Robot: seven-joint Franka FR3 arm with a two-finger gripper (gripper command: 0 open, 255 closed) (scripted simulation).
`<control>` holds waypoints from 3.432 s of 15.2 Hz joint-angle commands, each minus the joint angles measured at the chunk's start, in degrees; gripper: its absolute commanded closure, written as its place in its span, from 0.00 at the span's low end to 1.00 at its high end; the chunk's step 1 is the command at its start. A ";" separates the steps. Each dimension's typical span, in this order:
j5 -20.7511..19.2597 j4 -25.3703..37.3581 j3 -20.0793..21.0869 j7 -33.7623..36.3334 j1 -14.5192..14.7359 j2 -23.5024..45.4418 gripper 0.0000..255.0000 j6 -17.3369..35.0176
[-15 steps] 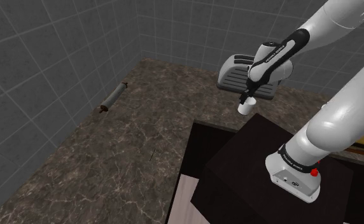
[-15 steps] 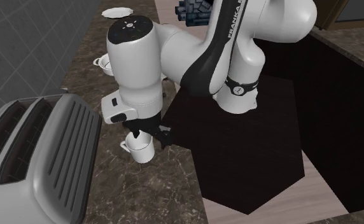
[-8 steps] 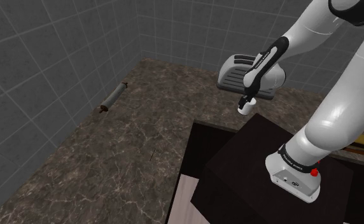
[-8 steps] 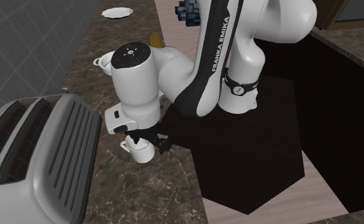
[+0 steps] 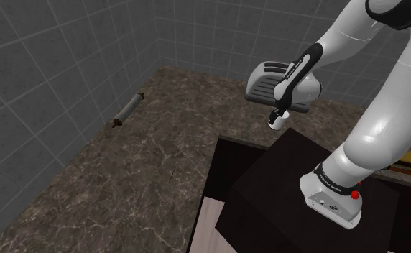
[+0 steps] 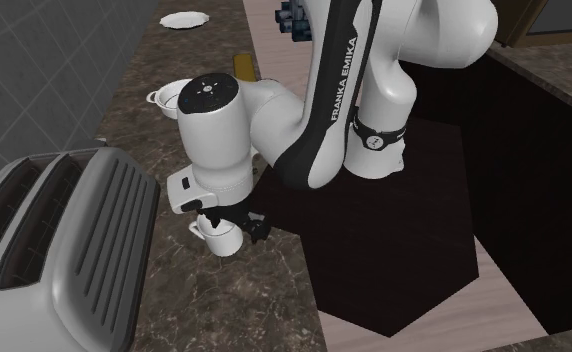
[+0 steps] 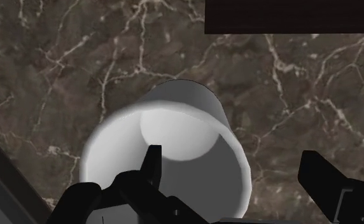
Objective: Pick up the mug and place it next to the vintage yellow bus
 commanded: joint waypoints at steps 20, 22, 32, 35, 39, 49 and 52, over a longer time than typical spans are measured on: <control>-10.70 -0.96 -6.07 7.22 3.61 -10.10 1.00 -8.57; -12.63 -0.96 -6.37 8.48 3.53 -12.32 1.00 -10.64; -17.99 -0.06 -5.68 11.89 2.26 -22.45 1.00 -21.24; -18.66 0.50 -5.21 12.31 1.93 -25.11 1.00 -24.39; -19.18 1.43 -4.54 12.64 1.59 -28.36 1.00 -28.52; -24.17 -0.85 -7.97 7.14 -4.28 -37.17 1.00 -34.11; -26.95 -2.16 -10.84 3.22 -7.77 -39.68 1.00 -34.70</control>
